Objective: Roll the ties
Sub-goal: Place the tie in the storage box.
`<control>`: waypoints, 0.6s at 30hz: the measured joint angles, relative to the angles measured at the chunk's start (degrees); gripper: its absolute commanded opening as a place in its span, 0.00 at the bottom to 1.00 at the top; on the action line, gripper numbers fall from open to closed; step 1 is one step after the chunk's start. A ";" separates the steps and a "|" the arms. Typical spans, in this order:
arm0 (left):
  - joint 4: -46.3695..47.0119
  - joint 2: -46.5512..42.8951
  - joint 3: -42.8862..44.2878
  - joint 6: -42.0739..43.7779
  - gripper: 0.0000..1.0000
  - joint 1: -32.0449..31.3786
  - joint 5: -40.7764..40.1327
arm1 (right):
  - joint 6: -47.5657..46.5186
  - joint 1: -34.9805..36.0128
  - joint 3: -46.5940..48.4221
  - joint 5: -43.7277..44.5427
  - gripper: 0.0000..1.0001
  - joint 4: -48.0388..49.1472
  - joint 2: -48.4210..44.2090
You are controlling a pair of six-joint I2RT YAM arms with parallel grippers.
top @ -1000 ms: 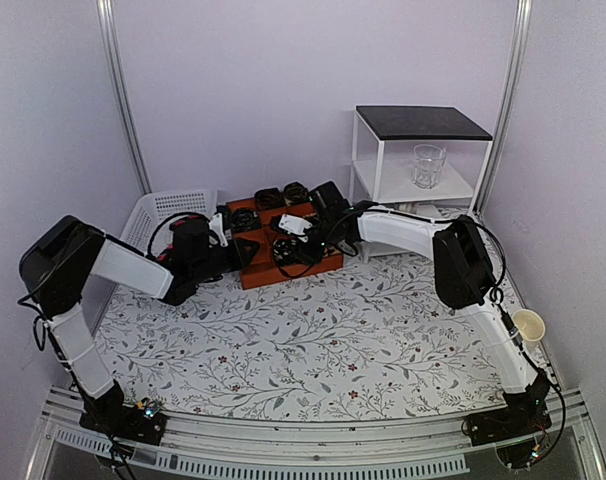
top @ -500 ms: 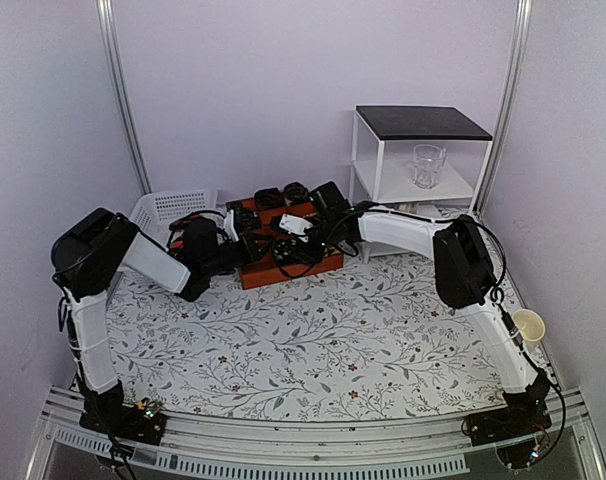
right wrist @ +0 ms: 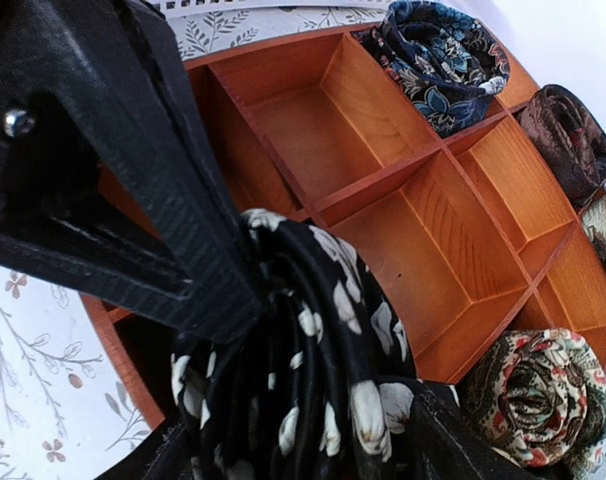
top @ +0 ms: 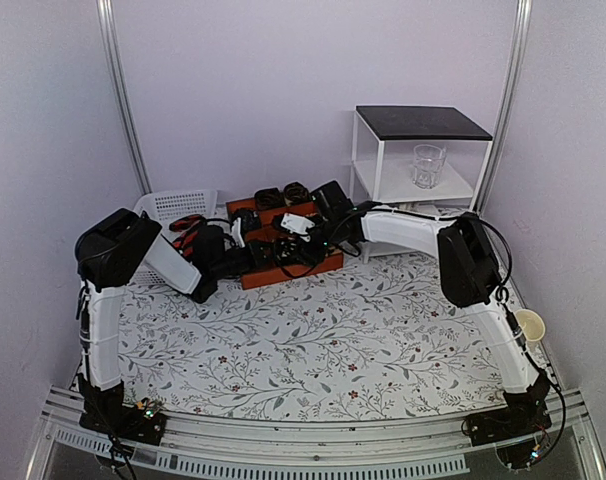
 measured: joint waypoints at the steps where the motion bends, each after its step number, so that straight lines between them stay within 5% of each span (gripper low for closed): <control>1: -0.02 0.09 0.04 0.00 0.00 0.02 0.07 | 0.04 0.00 -0.33 0.00 0.70 -0.09 -0.37; 18: -3.96 0.35 1.75 1.62 0.00 0.20 -0.37 | 0.04 0.66 -7.67 0.17 0.78 -2.64 -7.13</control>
